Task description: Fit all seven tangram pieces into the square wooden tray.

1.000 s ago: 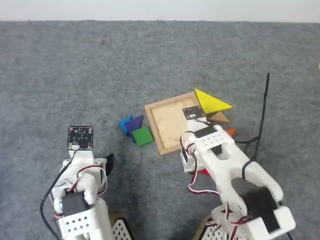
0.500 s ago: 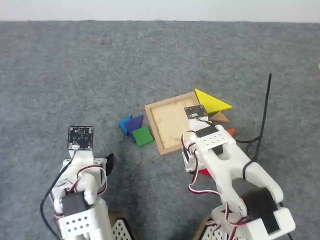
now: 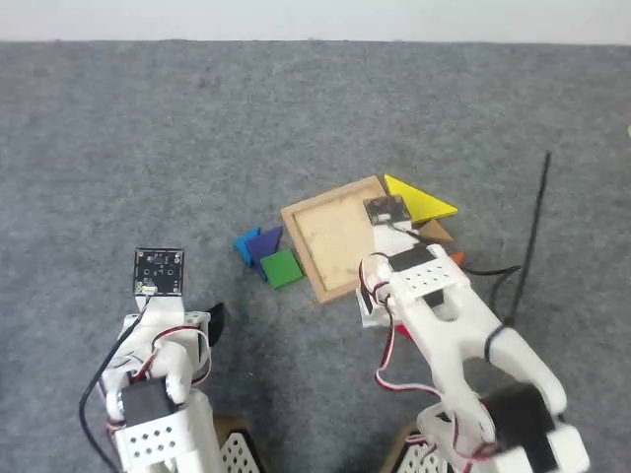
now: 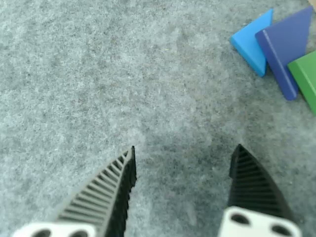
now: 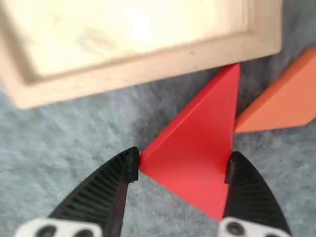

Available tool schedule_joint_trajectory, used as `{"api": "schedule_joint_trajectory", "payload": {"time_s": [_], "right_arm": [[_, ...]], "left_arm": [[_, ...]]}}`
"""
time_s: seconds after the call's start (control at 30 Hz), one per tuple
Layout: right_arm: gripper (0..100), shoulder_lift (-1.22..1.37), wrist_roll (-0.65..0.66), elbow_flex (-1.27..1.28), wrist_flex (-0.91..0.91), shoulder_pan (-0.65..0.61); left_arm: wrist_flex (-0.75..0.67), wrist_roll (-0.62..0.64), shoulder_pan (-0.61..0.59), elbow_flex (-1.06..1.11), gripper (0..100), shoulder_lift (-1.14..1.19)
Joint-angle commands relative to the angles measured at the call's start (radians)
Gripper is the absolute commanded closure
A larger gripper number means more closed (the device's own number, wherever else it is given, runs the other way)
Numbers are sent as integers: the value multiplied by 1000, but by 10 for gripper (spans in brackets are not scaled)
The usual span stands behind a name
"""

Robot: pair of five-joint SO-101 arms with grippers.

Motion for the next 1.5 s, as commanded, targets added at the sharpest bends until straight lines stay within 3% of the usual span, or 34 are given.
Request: {"api": "schedule_joint_trajectory", "payload": {"time_s": [0.0,0.47,0.67,1.47], "right_arm": [[789,-90,-6,-5,-18,-8],[781,-94,41,-5,-5,-8],[656,-96,35,-31,-12,-10],[684,128,-18,-95,-56,-15]], "left_arm": [[3,5,0,-12,702,-21],[3,5,0,-12,702,-21],[3,5,0,-12,702,-21],[3,5,0,-12,702,-21]]}}
